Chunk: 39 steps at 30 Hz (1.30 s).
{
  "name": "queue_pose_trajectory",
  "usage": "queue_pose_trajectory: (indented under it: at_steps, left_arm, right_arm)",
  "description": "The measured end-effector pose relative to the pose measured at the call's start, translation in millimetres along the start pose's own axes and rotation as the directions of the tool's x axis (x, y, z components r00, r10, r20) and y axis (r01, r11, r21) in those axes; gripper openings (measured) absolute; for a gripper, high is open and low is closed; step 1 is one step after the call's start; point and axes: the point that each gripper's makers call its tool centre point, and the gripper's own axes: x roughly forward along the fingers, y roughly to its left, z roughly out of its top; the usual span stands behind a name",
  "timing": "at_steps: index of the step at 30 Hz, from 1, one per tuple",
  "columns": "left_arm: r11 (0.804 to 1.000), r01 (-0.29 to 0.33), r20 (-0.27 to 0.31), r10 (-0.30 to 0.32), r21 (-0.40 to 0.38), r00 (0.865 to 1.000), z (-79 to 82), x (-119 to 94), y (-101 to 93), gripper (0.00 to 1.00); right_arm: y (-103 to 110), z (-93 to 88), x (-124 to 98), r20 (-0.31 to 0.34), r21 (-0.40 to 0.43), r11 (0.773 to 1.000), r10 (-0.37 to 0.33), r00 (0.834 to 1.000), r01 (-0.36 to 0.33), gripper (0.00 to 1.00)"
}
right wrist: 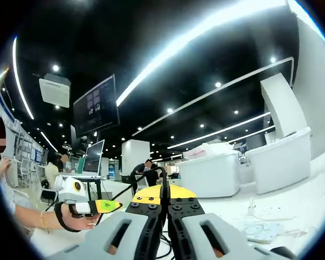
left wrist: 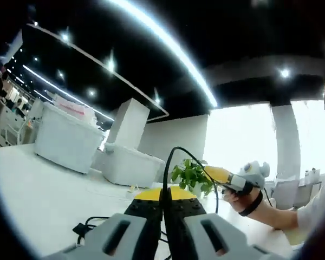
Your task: Coil the Type-C to USB data cable on the desktop and secure it with Velcro straps.
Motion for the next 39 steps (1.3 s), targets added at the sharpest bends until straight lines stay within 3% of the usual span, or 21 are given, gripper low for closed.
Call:
queue_pose_trajectory:
  at_steps: [3,7,12,14,16,19,21,29,33,34,36,39]
  left_arm:
    - [0.999,0.012,0.01,-0.012,-0.039,1.0,-0.3,0.2,0.6,0.05]
    - [0.999,-0.001,0.046,0.003,-0.04,0.999,12.2,-4.5,5.5,0.05]
    - [0.999,-0.006,0.167,0.015,-0.05,0.986,49.1,-15.7,9.5,0.04]
    - [0.999,0.007,0.201,0.003,-0.047,0.98,59.6,-19.3,7.0,0.04]
    - [0.999,0.033,0.236,-0.022,-0.043,0.971,71.1,-23.4,1.4,0.04]
    - [0.998,0.061,0.255,-0.056,-0.009,0.965,79.4,-26.1,-7.5,0.04]
    - [0.998,0.067,0.255,-0.068,0.01,0.965,81.4,-26.5,-11.9,0.04]
    - [0.989,0.14,0.216,-0.145,0.038,0.966,72.6,-21.0,-33.2,0.04]
    - [0.983,0.183,0.216,-0.186,0.033,0.959,73.2,-21.2,-41.7,0.04]
    - [0.982,0.188,0.217,-0.191,0.033,0.957,73.4,-21.4,-42.9,0.04]
    - [0.98,0.197,0.213,-0.2,0.035,0.956,72.4,-20.8,-45.6,0.04]
    - [0.984,0.171,0.209,-0.179,0.057,0.961,70.1,-19.4,-42.3,0.05]
  right_arm:
    - [4.9,-10.8,1.1,-0.018,0.056,0.998,0.014,1.0,-0.013,0.01]
    - [13.8,-27.2,3.8,-0.056,0.105,0.994,0.042,0.998,-0.036,0.02]
    - [36.9,-41.0,6.1,-0.081,0.181,0.98,0.1,0.992,-0.084,0.03]
    - [47.3,-49.7,6.8,-0.11,0.164,0.981,0.127,0.986,-0.108,0.03]
    - [58.7,-55.7,8.6,-0.126,0.094,0.984,0.16,0.979,-0.148,0.04]
    - [66.1,-58.8,9.8,-0.137,0.055,0.985,0.168,0.976,-0.161,0.12]
    - [66.5,-57.5,10.4,-0.136,0.054,0.985,0.171,0.976,-0.165,0.18]
    - [51.7,-31.3,13.6,-0.091,-0.017,0.99,0.14,0.986,-0.142,0.2]
    - [47.9,-41.7,15.4,-0.152,-0.086,0.987,0.122,0.981,-0.137,0.2]
    - [47.3,-47.4,15.8,-0.173,-0.097,0.987,0.11,0.979,-0.129,0.19]
    - [46.5,-50.7,17.5,-0.175,-0.118,0.987,0.091,0.98,-0.113,0.04]
    - [44.6,-39.7,18.8,-0.155,-0.153,0.984,0.072,0.985,-0.095,0.03]
